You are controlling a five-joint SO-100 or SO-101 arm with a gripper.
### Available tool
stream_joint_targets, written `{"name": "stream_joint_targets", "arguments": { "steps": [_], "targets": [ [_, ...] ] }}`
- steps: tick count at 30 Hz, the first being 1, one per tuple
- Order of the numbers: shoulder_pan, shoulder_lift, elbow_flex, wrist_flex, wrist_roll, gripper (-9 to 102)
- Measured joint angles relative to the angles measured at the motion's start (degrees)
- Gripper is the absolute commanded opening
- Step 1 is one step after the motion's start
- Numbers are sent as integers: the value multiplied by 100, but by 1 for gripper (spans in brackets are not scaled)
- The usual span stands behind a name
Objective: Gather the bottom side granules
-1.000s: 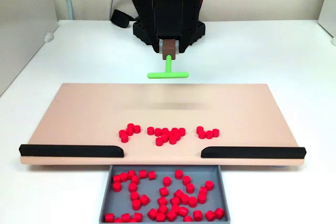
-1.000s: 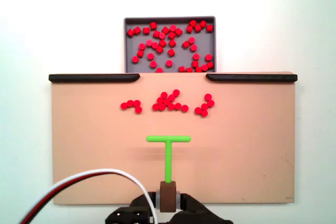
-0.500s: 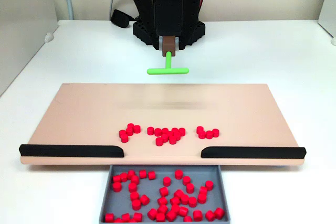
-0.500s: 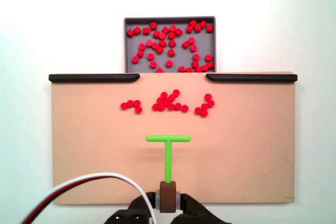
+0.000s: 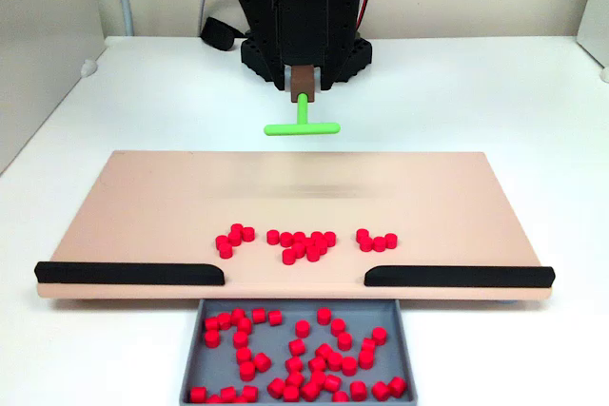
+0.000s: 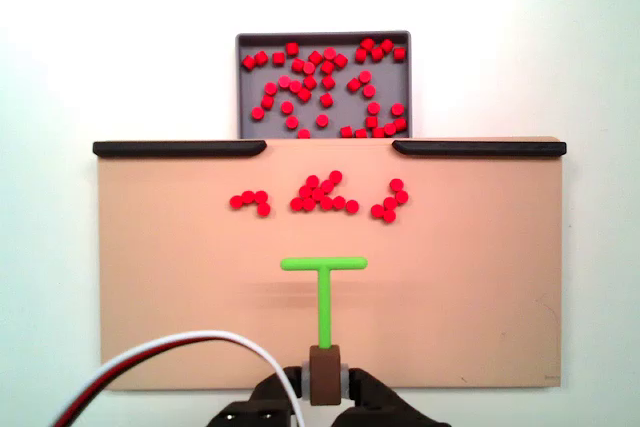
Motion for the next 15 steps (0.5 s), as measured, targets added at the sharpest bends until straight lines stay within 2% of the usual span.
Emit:
{"name": "stream_joint_targets", "arguments": {
  "steps": [15],
  "targets": [
    [-62,0,0,-35,-18,0]
  ]
}}
